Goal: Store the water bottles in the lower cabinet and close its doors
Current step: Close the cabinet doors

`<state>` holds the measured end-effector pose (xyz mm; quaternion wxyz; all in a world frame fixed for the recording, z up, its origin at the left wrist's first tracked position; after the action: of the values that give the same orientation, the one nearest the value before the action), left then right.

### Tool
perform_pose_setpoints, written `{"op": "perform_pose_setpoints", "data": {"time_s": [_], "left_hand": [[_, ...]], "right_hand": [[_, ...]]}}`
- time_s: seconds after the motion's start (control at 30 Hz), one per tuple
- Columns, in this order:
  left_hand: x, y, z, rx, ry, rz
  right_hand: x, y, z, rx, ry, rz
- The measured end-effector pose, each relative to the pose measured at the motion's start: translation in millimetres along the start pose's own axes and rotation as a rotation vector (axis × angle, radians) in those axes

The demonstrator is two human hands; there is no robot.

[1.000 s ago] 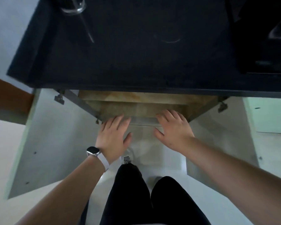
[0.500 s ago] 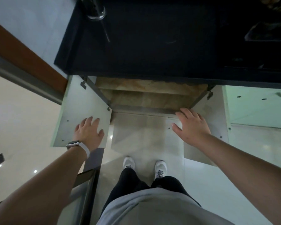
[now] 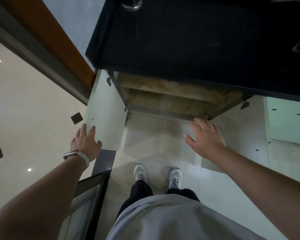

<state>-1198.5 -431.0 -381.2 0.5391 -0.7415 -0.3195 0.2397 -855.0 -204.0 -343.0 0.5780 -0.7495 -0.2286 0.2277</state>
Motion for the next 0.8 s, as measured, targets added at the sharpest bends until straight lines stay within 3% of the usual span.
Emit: {"op": "perform_pose_setpoints", "data": {"time_s": [0.37, 0.63, 0.8], "left_hand": [[0, 7, 17, 0.056, -0.008, -0.187], [77, 19, -3, 0.012, 0.298, -0.244], [133, 21, 1, -0.021, 0.351, -0.178]], "right_hand": [[-48, 12, 8, -0.011, 0.038, 0.008], [-33, 16, -9, -0.016, 0.21, 0.086], [6, 21, -22, -0.02, 0.268, 0.124]]}}
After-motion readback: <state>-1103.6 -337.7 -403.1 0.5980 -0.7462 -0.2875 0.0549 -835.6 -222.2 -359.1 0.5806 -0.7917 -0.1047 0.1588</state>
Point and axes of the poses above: each hand's wrist, its own z-axis towards the middle knuckle, its own y-axis out of the palm, x = y × z, the point moved 5 cm from there along z, towards the middle knuckle, and after that the axes turned 10 degrees about x, right-handed, at the moved point
